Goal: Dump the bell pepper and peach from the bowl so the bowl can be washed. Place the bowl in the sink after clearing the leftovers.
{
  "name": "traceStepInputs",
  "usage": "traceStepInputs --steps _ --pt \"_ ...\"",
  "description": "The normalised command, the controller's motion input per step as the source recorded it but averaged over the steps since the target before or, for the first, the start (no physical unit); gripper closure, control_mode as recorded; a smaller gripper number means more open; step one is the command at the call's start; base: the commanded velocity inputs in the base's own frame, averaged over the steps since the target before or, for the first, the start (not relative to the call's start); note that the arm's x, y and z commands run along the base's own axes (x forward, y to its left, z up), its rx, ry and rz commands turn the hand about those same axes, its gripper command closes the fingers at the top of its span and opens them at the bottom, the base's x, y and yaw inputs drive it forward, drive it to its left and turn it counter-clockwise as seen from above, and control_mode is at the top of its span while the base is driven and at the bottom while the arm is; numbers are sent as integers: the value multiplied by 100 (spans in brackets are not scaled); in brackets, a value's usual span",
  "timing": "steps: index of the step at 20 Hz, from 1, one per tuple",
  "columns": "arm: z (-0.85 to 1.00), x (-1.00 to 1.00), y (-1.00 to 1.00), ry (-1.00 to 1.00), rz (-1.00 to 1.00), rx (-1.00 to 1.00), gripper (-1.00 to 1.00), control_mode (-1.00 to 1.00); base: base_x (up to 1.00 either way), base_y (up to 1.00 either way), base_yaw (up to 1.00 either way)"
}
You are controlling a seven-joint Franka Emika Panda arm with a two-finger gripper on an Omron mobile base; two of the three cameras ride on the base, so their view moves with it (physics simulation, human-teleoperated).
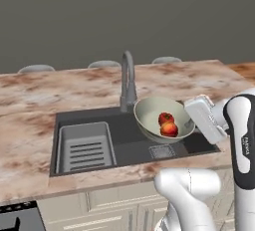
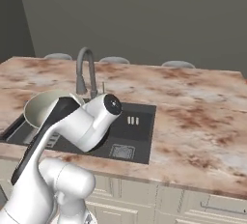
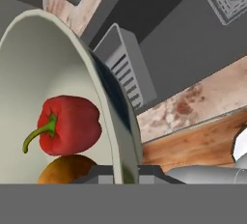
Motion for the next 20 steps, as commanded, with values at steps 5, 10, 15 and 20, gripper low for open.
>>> traceStepInputs --steps 5,10,15,20 --pt "0 0 0 0 0 0 100 100 7 60 0" --pt "0 0 0 0 0 0 100 100 23 25 0" --pt "0 3 11 -3 0 -1 100 -100 0 0 0" --pt "-17 28 70 -3 -6 -26 100 -100 0 0 0"
